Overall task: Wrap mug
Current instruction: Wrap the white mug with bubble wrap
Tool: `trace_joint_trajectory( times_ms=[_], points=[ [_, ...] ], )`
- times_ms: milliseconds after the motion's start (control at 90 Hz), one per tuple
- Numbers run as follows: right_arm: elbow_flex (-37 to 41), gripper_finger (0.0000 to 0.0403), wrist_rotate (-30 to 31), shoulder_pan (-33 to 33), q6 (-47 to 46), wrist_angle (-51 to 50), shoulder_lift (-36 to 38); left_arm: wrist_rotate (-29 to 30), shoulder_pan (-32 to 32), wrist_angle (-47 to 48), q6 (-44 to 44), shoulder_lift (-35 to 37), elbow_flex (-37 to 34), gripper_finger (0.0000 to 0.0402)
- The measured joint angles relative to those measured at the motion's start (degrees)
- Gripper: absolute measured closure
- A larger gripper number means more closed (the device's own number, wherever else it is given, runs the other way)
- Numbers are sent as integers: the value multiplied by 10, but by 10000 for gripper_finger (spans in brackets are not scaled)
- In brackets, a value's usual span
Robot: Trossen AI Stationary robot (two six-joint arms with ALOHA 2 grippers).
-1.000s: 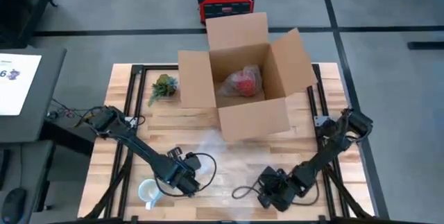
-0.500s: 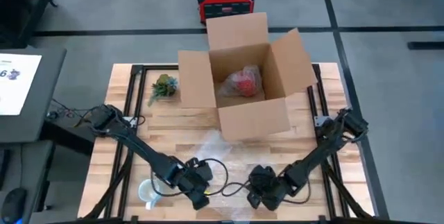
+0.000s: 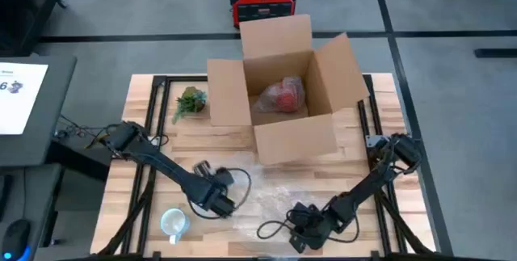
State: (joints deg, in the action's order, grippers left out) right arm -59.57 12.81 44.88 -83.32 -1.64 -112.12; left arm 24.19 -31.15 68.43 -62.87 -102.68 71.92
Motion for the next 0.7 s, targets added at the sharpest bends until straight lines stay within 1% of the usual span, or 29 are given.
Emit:
trace_joint_trajectory(
  times_ms=[67,122,244,367,400,456,544,633,700],
  points=[
    [0,403,-1,8,-7,-2,0,33,5,72,-19,24,0,402],
    [0,403,-3,12,-8,-4,0,51,13,114,-28,45,0,402],
    [0,403,-10,13,-8,-14,5,72,36,142,-32,96,0,402],
    [1,403,-20,7,7,-63,24,75,47,103,-23,141,0,402],
    [2,403,-30,4,21,-82,33,72,47,85,-21,148,0,402],
    [2,403,-67,-5,51,-117,49,66,47,54,-12,156,0,402],
    [4,403,-109,-16,78,-188,81,39,41,10,0,155,0,402],
    [4,403,-112,-23,82,-238,117,-3,30,-28,19,152,0,402],
    [4,403,-105,-23,84,-254,141,-22,18,-27,20,153,8,402]
  ],
)
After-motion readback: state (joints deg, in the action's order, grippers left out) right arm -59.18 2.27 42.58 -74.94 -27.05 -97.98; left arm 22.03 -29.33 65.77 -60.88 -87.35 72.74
